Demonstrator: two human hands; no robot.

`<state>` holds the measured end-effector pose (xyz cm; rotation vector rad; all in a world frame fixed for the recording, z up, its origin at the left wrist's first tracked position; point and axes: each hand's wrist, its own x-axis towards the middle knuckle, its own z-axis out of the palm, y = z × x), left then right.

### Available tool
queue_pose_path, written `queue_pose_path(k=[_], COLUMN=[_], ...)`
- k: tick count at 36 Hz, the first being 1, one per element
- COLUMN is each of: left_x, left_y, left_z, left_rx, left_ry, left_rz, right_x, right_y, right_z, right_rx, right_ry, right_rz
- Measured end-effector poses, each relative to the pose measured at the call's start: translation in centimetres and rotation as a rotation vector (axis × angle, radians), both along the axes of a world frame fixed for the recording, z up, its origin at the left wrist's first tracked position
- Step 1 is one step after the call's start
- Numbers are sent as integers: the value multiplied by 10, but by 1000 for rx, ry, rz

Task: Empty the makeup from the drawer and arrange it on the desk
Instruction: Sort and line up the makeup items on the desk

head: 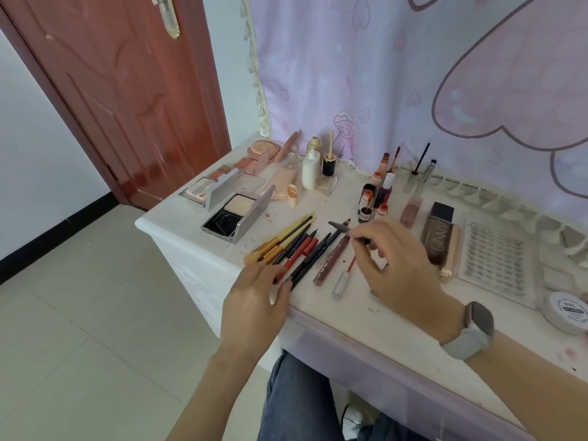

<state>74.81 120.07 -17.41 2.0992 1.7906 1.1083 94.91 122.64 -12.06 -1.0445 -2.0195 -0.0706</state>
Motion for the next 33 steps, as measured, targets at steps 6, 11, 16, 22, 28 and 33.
queue_pose_path(k=[6,11,16,22,28,33], left_x=[14,18,20,24,25,24], left_y=[3,3,3,4,4,3], left_z=[-2,-5,-5,-4,-5,-6], left_rx=[25,-10,-17,-22,-28,-46], left_ry=[75,92,73,44,25,-56], left_rz=[7,28,59,70,67,54], right_x=[-6,-15,-24,-33,-36,-37], right_y=[-19,-29,-29,-24,-23,-18], right_z=[-25,-28,-29,-31,-34,-36], right_rx=[117,120,89,47,26,-40], right_ry=[-157,-193,-210,-221,-241,-298], right_rz=[79,60,36,-14,-62,-66])
